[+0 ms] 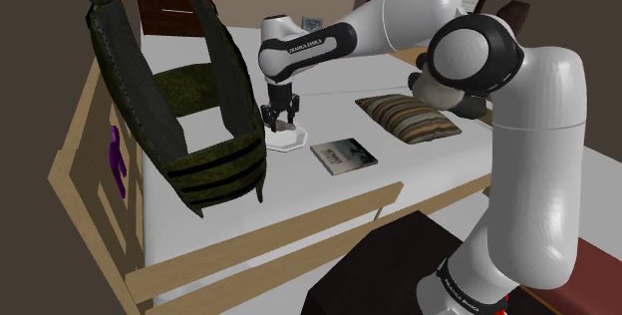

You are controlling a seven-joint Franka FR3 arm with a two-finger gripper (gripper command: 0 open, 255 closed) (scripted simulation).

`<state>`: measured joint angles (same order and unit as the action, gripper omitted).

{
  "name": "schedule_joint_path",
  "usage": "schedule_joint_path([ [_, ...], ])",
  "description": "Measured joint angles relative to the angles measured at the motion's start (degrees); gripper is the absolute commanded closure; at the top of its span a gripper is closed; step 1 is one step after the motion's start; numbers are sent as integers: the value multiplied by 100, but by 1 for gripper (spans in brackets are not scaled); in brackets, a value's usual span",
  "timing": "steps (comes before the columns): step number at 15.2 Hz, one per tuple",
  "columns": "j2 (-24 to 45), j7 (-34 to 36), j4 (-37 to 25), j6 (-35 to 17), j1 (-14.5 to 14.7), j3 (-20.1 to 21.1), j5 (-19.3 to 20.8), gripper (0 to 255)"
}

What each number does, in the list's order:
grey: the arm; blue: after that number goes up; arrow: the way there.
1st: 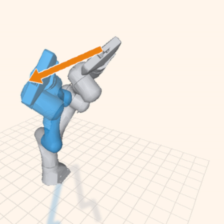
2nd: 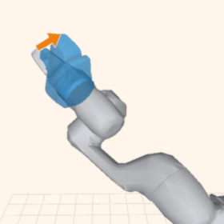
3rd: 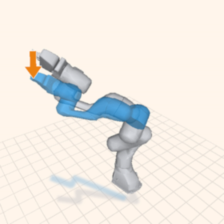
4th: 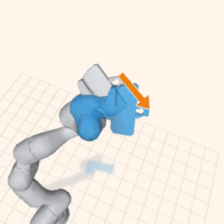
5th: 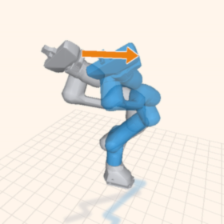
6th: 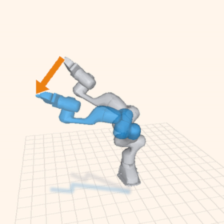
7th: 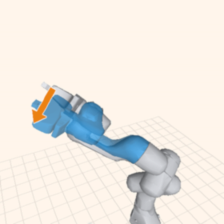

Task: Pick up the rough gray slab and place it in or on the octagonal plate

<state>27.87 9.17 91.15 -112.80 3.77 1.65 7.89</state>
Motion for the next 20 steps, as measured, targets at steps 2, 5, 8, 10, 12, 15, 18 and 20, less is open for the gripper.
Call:
schedule_joint_path([
  [2, 30, 7, 81, -107, -7, -5, 6, 255],
  [5, 25, 16, 77, -143, -4, -5, 12, 255],
  [8, 26, 18, 75, -144, -4, -5, 13, 255],
  [10, 38, 20, 85, -149, -3, -4, 12, 0],
  [12, 45, 19, 94, -148, -4, -4, 11, 0],
  [15, 55, 18, 89, -148, -5, -4, 11, 0],
  [18, -37, -3, -181, 209, 15, 8, -9, 0],
  [20, -74, -15, -386, 449, 30, 17, -21, 0],
])
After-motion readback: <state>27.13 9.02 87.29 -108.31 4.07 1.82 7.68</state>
